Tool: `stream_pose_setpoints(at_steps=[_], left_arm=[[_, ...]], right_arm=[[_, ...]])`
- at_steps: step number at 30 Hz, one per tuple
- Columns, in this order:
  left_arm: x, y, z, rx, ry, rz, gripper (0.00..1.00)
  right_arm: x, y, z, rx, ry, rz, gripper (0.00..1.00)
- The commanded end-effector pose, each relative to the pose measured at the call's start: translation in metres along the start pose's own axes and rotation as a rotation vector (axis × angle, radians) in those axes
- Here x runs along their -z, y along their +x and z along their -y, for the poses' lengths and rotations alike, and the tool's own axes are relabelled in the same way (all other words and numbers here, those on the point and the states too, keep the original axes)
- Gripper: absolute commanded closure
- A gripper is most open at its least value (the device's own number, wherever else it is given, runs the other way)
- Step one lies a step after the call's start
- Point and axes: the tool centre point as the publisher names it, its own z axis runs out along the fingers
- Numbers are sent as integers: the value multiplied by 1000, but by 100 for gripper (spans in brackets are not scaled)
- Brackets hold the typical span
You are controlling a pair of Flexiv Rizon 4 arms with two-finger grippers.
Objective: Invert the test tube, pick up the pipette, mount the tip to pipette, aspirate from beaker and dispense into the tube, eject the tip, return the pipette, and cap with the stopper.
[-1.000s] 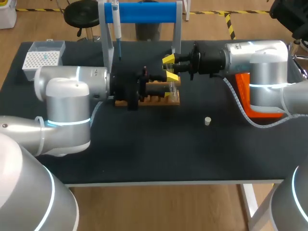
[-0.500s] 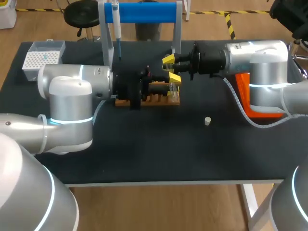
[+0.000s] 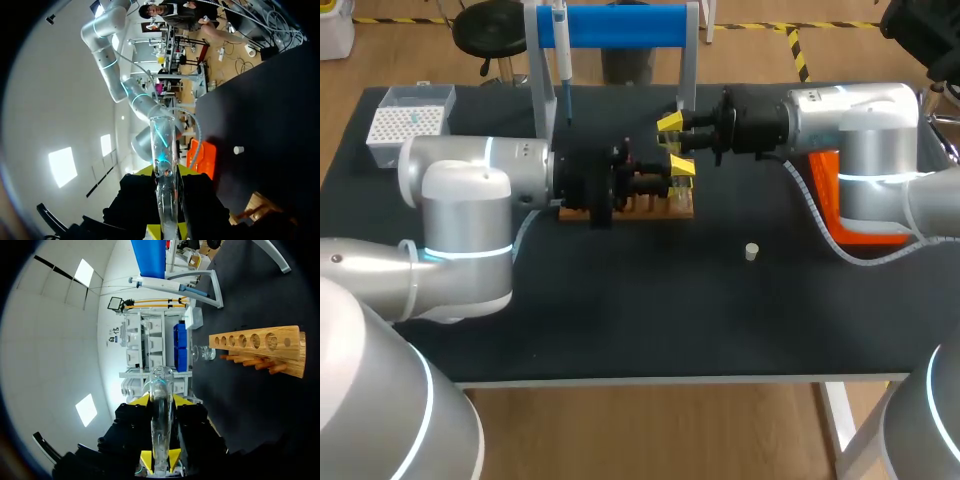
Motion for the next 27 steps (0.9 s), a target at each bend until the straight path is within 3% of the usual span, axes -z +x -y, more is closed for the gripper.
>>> stream_pose_setpoints(at_steps=[1, 16, 19, 27], left_arm=[[2, -1, 1, 3, 2, -3, 100], [2, -1, 1, 3, 2, -3, 100], [2, -1, 1, 3, 2, -3, 100], [2, -1, 1, 3, 2, -3, 100]], right_arm=[[0, 0, 1, 1, -3, 2, 0], [0, 0, 1, 1, -3, 2, 0], [12, 14, 14, 344, -70, 106, 0], [58, 24, 33, 900, -172, 239, 0]])
